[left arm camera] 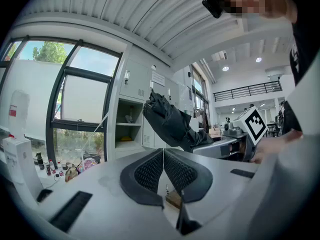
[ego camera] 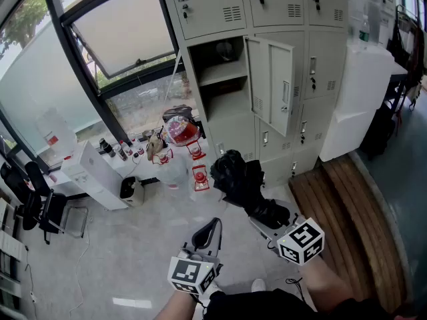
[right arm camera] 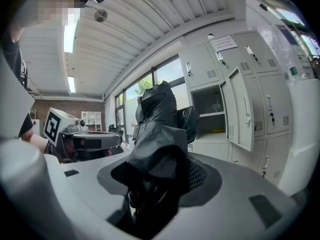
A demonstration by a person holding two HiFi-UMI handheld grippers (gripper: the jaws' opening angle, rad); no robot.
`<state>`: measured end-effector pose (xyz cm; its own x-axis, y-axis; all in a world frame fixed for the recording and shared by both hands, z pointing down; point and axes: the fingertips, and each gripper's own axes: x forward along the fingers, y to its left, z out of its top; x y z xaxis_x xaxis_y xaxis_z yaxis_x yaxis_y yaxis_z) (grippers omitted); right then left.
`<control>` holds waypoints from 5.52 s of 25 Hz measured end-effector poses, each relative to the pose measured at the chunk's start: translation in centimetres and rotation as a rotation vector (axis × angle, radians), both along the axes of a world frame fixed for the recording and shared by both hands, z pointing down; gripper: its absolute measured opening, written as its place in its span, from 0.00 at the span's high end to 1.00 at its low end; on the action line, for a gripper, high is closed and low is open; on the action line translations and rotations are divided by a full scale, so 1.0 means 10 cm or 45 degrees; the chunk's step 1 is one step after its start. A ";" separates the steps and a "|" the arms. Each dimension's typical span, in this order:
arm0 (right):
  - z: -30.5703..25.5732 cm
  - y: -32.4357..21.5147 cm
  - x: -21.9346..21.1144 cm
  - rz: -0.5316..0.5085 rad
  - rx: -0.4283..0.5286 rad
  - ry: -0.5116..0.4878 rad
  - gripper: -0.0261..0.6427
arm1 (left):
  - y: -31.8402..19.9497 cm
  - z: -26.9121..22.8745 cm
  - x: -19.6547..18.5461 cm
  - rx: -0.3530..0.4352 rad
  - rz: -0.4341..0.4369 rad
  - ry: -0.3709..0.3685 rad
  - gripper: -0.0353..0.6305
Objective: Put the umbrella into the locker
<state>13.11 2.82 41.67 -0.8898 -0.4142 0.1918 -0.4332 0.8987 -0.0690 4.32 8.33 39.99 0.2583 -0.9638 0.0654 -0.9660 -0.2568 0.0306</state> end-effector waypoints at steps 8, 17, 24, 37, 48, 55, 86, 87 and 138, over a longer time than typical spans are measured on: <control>-0.01 0.01 0.00 0.004 -0.005 -0.006 0.54 | 0.00 -0.01 -0.01 0.005 -0.003 -0.005 0.92; -0.06 -0.04 0.04 0.018 -0.003 -0.036 0.54 | -0.05 -0.02 0.01 0.007 0.003 -0.011 0.92; -0.05 -0.11 0.08 0.016 0.005 -0.028 0.54 | -0.12 -0.05 0.04 0.010 0.000 -0.027 0.92; -0.09 -0.33 0.09 0.004 0.000 -0.032 0.54 | -0.31 -0.14 0.06 0.023 -0.018 -0.049 0.92; -0.06 -0.60 -0.31 0.051 -0.023 -0.024 0.54 | -0.57 -0.11 -0.31 0.028 0.039 -0.040 0.92; -0.03 -0.84 -0.69 0.090 -0.035 -0.006 0.54 | -0.85 -0.10 -0.70 0.022 0.080 -0.026 0.92; 0.23 -2.10 -1.85 0.388 -0.090 0.086 0.54 | -2.10 -0.02 -1.99 0.034 0.343 0.016 0.92; 0.23 -2.12 -1.88 0.401 -0.088 0.089 0.54 | -2.11 -0.02 -2.03 0.036 0.353 0.017 0.92; 0.75 -4.71 -2.10 0.399 -0.072 0.435 0.54 | -3.78 0.26 -1.82 0.017 0.418 0.015 0.92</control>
<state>-7.93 -44.31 49.15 -0.6054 -0.6331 0.4825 -0.6894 0.7200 0.0796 -13.91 -29.45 42.59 0.5559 -0.8298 0.0480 -0.8312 -0.5548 0.0360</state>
